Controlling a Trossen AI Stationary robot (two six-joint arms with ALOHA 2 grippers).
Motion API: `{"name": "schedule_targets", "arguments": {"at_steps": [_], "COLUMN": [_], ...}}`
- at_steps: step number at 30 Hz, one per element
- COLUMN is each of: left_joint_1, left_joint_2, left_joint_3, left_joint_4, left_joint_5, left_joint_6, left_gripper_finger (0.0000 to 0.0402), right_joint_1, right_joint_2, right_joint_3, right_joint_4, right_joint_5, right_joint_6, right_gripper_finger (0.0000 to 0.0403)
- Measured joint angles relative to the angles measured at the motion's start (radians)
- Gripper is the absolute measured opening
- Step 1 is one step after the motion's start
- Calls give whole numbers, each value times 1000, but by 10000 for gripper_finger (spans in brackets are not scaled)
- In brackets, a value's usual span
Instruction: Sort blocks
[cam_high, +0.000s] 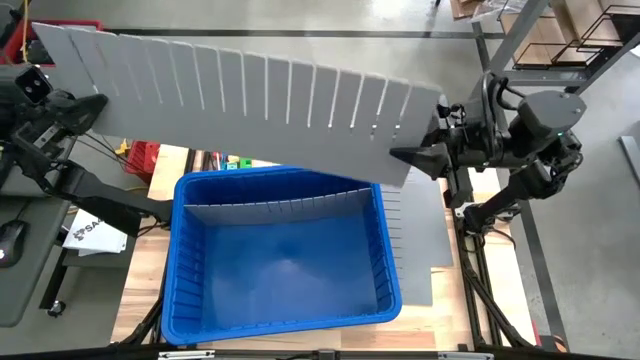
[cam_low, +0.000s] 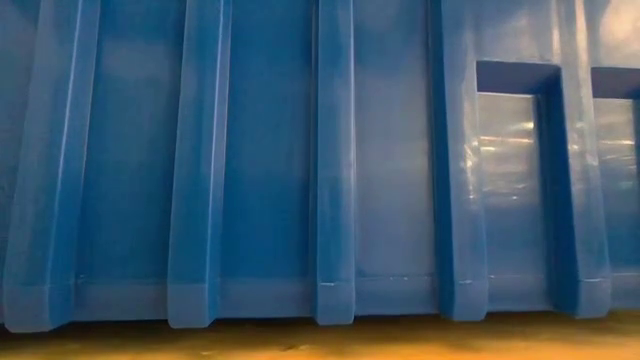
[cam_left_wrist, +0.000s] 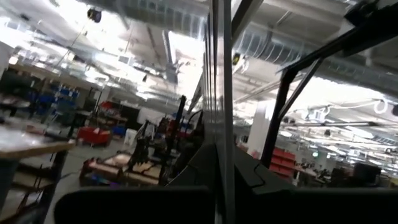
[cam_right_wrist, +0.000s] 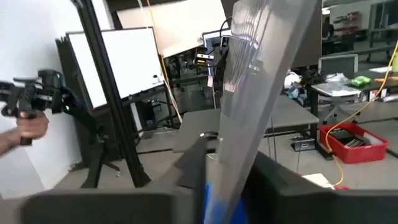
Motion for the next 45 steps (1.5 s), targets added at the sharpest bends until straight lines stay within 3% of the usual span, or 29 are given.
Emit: {"name": "schedule_targets", "arguments": {"at_steps": [2,6,17,24,35,42,45], "left_joint_1": [0,0,0,1,1,-19,-75], "left_joint_2": [9,22,44,77,115,176,210], "left_joint_3": [1,3,-1,1,-1,1,1], "left_joint_4": [-22,-71,-429,-646,-701,-710,-738], "left_joint_5": [-13,-2,80,120,262,441,462], "left_joint_6": [-10,-72,-291,-330,-371,-393,-382], "left_gripper_finger": [0,1,26,13,2,1,1], "right_joint_1": [0,0,0,0,83,147,170], "right_joint_2": [-1,-3,-21,-35,12,80,113], "right_joint_3": [0,0,1,-1,-1,3,0], "right_joint_4": [-16,-89,-249,-303,-565,-605,-623], "right_joint_5": [-19,-31,-95,-110,-144,-149,-148], "right_joint_6": [-38,-44,-13,28,176,240,271], "right_gripper_finger": [14,4,1,1,0,0,0]}}
